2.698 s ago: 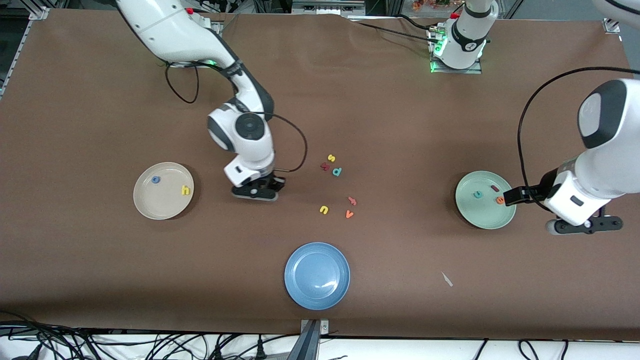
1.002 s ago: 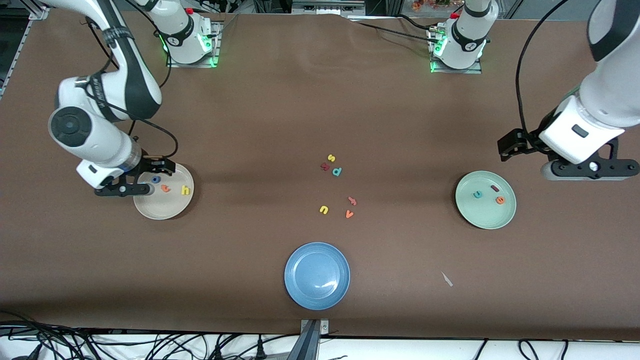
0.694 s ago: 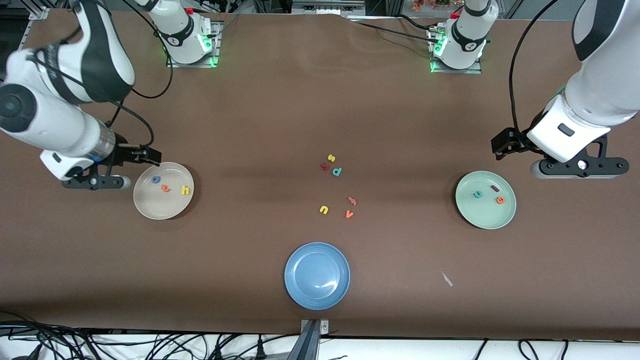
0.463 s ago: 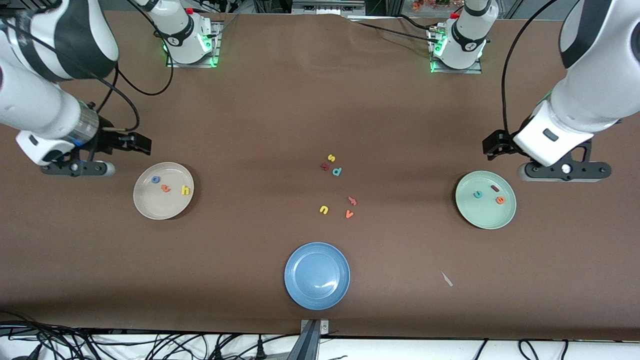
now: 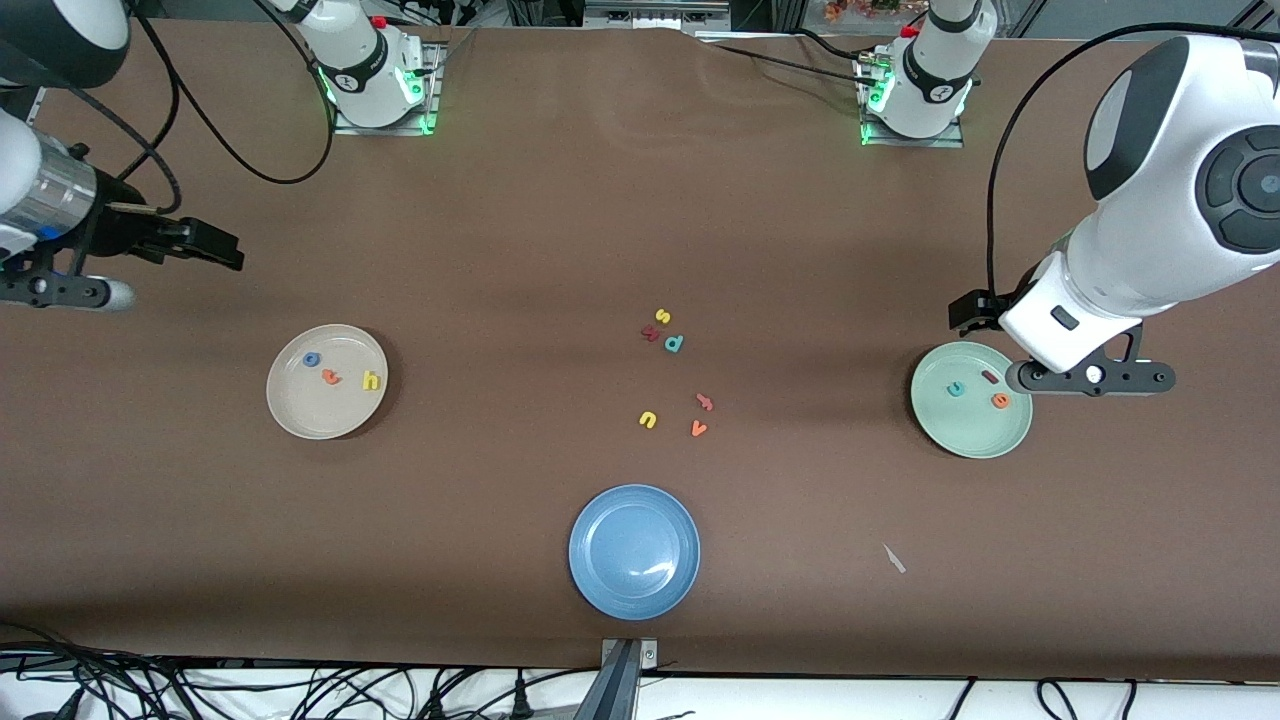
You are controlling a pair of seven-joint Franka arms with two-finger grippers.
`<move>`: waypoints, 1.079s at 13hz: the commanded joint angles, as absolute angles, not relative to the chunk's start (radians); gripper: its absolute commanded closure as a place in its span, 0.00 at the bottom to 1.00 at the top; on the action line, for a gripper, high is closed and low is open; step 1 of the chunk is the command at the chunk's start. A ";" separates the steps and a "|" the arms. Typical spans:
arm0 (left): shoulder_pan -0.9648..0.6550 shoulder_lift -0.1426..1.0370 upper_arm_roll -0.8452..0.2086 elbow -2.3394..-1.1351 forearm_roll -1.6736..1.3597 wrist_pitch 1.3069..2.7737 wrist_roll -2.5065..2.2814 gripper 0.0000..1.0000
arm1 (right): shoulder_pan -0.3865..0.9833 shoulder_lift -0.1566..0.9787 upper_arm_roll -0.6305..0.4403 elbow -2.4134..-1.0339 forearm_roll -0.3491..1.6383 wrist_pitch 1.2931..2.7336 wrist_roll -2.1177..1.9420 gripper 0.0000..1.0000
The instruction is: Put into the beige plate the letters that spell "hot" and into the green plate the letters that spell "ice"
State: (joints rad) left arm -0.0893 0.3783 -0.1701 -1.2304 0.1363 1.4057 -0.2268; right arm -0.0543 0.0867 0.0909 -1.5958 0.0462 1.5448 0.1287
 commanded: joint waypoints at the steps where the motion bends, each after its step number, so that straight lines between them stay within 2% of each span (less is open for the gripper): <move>1: -0.095 0.373 -0.161 -1.224 0.127 1.352 -0.216 0.00 | -0.006 0.081 0.012 -1.585 0.092 1.525 0.095 0.00; 9: -0.117 0.380 -0.161 -1.212 0.123 1.362 -0.218 0.00 | 0.011 0.083 0.002 -1.551 0.083 1.536 0.081 0.00; 14: -0.110 0.367 -0.161 -1.204 0.123 1.307 -0.222 0.00 | 0.020 0.095 0.002 -1.543 0.066 1.542 0.048 0.00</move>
State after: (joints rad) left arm -0.1096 0.3775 -0.1706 -1.2207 0.1363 1.3439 -0.2273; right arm 0.0062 0.0858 0.0119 -1.5630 0.0699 1.5469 0.0648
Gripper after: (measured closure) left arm 0.000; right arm 0.000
